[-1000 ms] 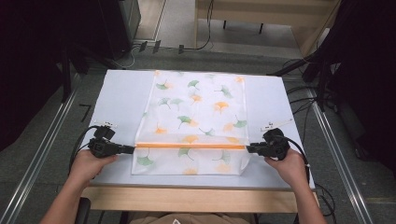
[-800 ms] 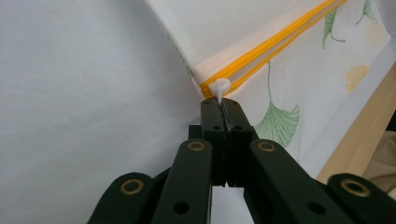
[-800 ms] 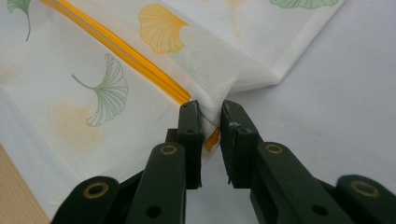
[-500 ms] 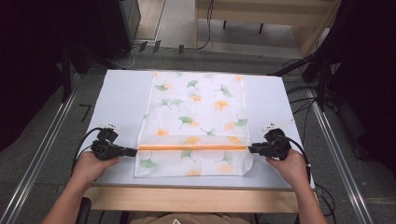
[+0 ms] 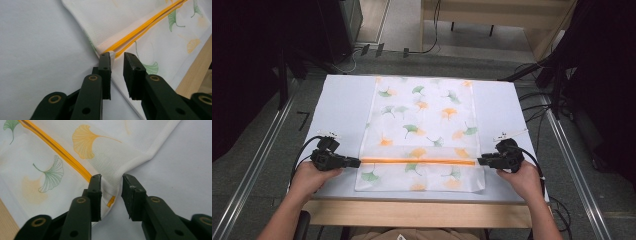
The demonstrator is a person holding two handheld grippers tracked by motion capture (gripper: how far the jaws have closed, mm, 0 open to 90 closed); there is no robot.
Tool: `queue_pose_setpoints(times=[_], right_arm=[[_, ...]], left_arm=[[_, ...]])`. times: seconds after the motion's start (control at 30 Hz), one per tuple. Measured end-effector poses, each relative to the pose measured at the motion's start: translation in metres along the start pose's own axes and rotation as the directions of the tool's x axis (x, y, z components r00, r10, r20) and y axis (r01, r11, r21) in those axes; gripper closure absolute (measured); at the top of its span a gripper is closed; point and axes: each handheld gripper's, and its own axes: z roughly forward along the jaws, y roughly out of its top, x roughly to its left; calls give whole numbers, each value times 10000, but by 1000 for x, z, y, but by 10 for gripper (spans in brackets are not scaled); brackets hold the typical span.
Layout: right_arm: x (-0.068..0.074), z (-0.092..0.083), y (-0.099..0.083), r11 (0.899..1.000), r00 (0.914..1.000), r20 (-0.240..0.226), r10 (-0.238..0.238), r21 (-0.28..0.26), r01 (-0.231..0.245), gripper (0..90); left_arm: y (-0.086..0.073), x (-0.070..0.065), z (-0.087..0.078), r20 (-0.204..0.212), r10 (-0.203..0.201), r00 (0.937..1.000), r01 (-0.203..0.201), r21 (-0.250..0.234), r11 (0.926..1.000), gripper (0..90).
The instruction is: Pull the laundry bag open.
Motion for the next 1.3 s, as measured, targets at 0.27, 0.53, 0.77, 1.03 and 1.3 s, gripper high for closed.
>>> queue_pose_setpoints(times=[0.27, 0.53, 0.77, 1.03, 1.3], right_arm=[[0, 2, -2, 9995, 9996, 152, -244, -204, 247, 606], [-1, -1, -2, 9966, 9998, 168, -86, -815, 100, 530], [-1, -8, 0, 9878, 9992, 321, 256, -1544, -204, 439], [-4, -10, -3, 9858, 9986, 463, 257, -1672, -176, 414], [-9, -14, -7, 9816, 9971, 678, 354, -1898, -220, 385]], left_arm=[[1, -3, -1, 55, 325, 9995, -323, -175, 9993, 706], [4, -5, -9, -231, 872, 9959, -889, -871, 9922, 609], [6, -6, -13, -696, 1350, 9884, -1439, -1452, 9789, 459], [7, -2, -15, -886, 1365, 9867, -1507, -1808, 9719, 406], [7, 4, -18, -1183, 1232, 9853, -1466, -2149, 9656, 364]])
